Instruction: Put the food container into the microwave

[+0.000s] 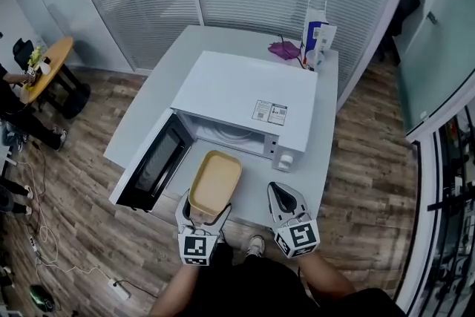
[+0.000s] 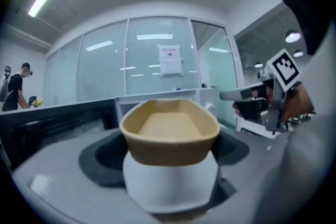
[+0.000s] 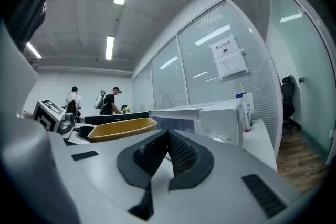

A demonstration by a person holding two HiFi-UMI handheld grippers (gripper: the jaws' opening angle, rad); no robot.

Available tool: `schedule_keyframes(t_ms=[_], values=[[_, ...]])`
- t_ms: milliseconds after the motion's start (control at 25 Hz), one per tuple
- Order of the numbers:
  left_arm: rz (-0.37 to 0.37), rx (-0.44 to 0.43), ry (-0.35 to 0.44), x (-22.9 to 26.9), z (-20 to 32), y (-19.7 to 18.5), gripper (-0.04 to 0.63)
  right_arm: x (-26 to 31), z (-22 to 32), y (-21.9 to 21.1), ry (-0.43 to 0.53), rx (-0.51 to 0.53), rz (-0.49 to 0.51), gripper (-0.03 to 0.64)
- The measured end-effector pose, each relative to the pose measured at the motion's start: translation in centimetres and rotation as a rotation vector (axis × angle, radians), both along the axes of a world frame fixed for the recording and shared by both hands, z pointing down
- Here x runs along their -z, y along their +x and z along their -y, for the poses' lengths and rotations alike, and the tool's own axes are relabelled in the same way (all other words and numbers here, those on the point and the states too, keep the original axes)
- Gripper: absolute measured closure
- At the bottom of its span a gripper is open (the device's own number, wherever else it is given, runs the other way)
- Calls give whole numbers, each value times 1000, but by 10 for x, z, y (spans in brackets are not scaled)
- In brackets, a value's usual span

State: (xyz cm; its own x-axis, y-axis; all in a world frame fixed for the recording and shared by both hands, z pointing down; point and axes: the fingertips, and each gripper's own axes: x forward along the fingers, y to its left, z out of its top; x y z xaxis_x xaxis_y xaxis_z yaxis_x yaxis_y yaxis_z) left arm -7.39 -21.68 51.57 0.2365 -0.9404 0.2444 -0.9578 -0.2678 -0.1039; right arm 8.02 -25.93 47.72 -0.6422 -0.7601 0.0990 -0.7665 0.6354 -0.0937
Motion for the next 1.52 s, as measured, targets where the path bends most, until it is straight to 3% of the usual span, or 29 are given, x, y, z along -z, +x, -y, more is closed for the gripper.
schedule_keyframes(t_ms=[800,1520], values=[[-67,-142,-62,-46,80,-14,106,-39,32,-42,-68,-81,-85,611],[-69,-163,-101,-95,179,-13,106,-94,75,-58,-150,-135,-147,611]])
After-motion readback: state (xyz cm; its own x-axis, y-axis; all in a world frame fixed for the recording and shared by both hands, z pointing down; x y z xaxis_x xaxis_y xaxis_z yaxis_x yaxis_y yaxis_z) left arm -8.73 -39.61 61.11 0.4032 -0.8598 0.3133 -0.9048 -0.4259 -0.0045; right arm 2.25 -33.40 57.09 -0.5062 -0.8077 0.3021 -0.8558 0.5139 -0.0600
